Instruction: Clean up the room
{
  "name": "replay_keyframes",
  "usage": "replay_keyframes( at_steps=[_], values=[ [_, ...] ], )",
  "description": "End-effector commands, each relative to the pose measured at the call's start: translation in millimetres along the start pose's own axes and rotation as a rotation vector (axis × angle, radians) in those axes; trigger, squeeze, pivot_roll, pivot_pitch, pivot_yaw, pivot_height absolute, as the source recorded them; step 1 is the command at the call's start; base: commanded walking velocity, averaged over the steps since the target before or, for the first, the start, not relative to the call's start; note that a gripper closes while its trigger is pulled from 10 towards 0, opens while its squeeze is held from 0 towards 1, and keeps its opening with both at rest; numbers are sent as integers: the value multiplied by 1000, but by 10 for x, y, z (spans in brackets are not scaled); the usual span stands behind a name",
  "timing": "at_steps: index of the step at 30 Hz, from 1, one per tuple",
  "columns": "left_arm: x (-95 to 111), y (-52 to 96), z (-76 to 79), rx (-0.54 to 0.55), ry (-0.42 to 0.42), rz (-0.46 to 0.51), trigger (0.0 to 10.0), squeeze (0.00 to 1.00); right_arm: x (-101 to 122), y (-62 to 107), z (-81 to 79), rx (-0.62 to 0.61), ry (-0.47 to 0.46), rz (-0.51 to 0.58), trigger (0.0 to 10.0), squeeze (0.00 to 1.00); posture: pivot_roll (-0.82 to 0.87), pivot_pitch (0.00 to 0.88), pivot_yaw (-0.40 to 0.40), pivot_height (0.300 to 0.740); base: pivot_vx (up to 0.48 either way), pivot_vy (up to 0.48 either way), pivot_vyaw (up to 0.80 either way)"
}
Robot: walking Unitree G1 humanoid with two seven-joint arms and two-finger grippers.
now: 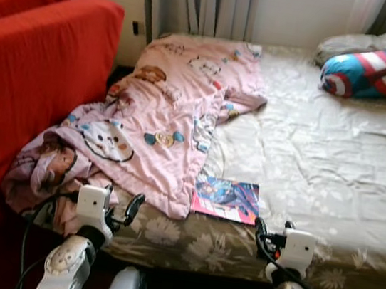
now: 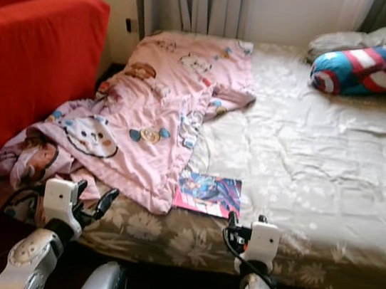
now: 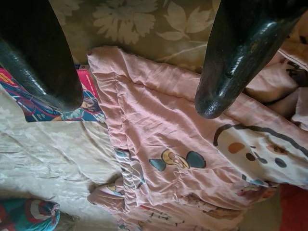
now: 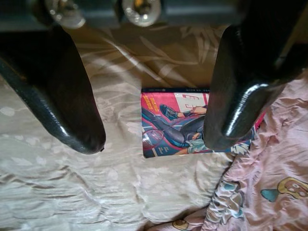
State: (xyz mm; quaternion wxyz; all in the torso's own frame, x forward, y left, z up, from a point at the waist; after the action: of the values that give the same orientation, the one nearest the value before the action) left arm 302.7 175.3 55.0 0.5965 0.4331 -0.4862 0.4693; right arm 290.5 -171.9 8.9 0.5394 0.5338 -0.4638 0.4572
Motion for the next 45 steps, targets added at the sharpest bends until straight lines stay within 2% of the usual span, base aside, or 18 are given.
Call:
replay_keyframes(
  at_steps=[1,15,45],
  values=[
    [26,-20,25,-16,5,3,10000,0,5,-6,-18,8,0,2,10000,0,-65,17,43,622,0,0,0],
    [33,-24,32,-25,3,2,10000,0,-10,-10,-56,31,12,-6,10000,0,-63,28,43,622,0,0,0],
    [31,-27,23,-20,-4,-2,10000,0,-45,-17,-102,69,18,-30,10000,0,-60,57,39,622,275,0,0]
  ],
)
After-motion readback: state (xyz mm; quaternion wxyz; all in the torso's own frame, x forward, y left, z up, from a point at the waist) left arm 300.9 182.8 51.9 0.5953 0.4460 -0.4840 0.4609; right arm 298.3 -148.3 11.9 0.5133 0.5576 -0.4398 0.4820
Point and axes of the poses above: a point about 5 cm out from each wrist's last joint towards the gripper, its own y axis pointing back from the gripper into the wrist, its own x axis along the axis of the wrist's last joint, z = x × y, the point moved 4 cm from there along -y, pointing out of the wrist towards the gripper, and after that the axes turned 4 degrees about y, right-handed, at the moved point
